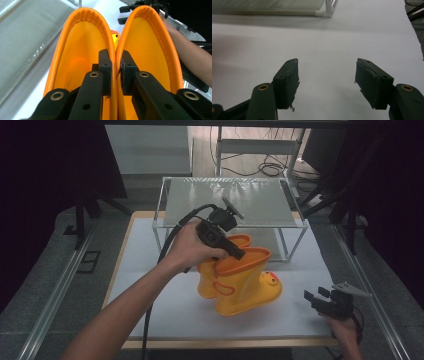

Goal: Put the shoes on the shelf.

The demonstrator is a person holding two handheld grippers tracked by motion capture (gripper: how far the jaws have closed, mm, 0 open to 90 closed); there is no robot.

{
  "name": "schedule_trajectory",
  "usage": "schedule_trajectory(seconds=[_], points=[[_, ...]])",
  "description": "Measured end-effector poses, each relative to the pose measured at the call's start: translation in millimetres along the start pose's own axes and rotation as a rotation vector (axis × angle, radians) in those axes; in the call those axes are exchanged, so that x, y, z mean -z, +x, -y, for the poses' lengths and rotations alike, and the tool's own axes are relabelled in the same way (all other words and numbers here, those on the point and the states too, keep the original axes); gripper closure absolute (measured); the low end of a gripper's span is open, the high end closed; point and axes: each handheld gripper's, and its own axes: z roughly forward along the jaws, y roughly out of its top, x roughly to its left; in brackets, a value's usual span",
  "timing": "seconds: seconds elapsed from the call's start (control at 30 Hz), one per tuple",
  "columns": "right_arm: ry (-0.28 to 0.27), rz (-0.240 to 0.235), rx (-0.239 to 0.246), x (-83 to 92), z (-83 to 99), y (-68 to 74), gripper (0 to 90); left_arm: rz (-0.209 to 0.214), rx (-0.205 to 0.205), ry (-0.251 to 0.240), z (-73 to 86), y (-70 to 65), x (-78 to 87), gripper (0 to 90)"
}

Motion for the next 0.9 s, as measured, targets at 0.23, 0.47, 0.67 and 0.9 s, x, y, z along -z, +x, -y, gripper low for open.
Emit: schedule_trajectory(seconds=[0.23, 0.47, 0.67, 0.9], points=[[-0.005, -0.002, -0.005, 1.1, -0.8, -0.2, 35.2, 0.002, -0.008, -0.006, -10.6, -4.3, 1.2, 82.5], [-0.001, 0.001, -0.008, 0.2, -0.2, -1.0, 35.3, 0.010, -0.016, -0.002, -17.3, -5.4, 1.6, 82.5], [0.000, 0.001, -0.013, 0.5, -0.2, -1.7, 35.3, 0.009, -0.022, -0.005, -23.7, -5.5, 1.5, 82.5], [-0.001, 0.001, -0.018, 0.5, 0.0, -2.6, 35.4, 0.001, -0.027, -0.007, -34.6, -6.9, 7.4, 82.5]])
